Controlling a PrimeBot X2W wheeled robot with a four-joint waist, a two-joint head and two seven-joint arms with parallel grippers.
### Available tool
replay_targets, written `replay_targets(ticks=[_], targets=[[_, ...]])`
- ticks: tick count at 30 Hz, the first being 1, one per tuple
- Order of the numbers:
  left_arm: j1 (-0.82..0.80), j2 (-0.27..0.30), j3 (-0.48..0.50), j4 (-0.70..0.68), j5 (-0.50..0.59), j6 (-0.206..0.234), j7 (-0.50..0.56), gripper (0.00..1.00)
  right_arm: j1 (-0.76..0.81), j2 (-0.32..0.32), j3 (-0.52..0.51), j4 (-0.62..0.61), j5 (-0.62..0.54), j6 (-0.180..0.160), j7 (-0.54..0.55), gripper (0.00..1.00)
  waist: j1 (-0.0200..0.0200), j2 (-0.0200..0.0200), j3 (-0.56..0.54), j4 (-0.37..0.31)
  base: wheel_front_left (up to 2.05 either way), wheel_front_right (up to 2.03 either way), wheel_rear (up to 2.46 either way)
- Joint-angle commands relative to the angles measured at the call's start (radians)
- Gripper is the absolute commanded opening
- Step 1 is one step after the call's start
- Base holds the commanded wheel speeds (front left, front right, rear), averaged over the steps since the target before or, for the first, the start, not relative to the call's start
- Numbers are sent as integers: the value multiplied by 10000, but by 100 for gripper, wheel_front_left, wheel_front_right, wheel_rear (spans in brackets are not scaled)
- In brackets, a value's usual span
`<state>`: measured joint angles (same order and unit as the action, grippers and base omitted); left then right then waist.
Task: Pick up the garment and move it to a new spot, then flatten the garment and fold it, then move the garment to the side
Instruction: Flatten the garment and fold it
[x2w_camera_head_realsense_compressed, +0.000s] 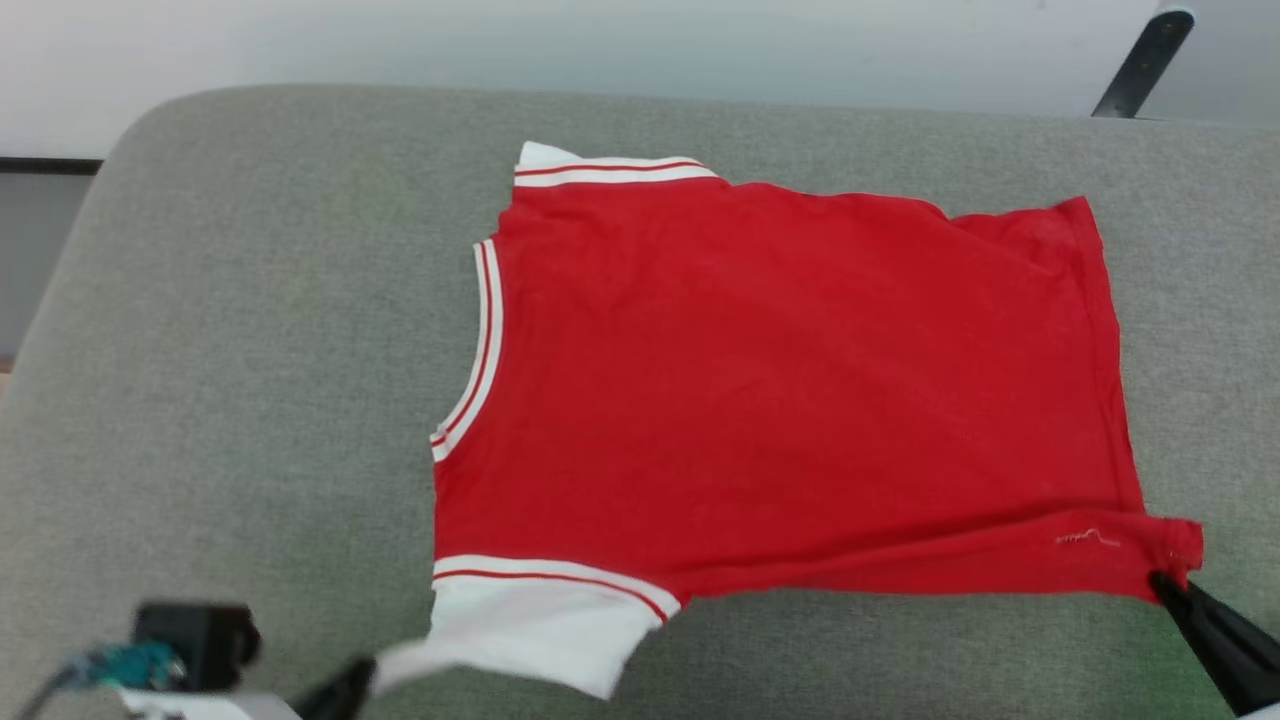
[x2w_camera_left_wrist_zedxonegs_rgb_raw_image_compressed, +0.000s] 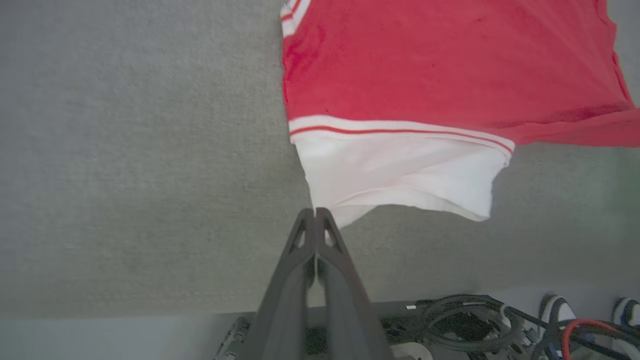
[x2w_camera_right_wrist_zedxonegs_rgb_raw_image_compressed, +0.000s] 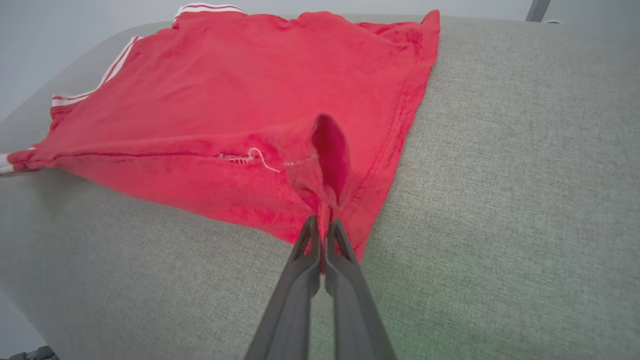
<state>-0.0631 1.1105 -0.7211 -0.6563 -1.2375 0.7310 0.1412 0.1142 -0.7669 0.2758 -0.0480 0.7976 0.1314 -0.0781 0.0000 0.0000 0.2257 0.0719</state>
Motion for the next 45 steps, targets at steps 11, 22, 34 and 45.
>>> replay_targets(ticks=[11,22,34,45], targets=[[-3498,881,355,993,1265,-1713,2085,0,-1798,429,-412,-187,-97,-14,1289,0,0,0,312,-449,0,0,0],[-7487,-1900,-953,4952,2616,-4757,4220,0,-3286,1210,-669,619,-801,-14,2487,0,0,0,739,-583,0,0,0],[-8767,-3796,-1708,8694,2325,-6517,4888,0,-3909,2016,-671,1328,-1297,-13,3544,0,0,0,1160,-728,0,0,0],[-8934,-4345,-1742,10056,1979,-6844,4994,0,-4510,2234,-528,1765,-1249,-14,4776,0,0,0,1040,-653,0,0,0]])
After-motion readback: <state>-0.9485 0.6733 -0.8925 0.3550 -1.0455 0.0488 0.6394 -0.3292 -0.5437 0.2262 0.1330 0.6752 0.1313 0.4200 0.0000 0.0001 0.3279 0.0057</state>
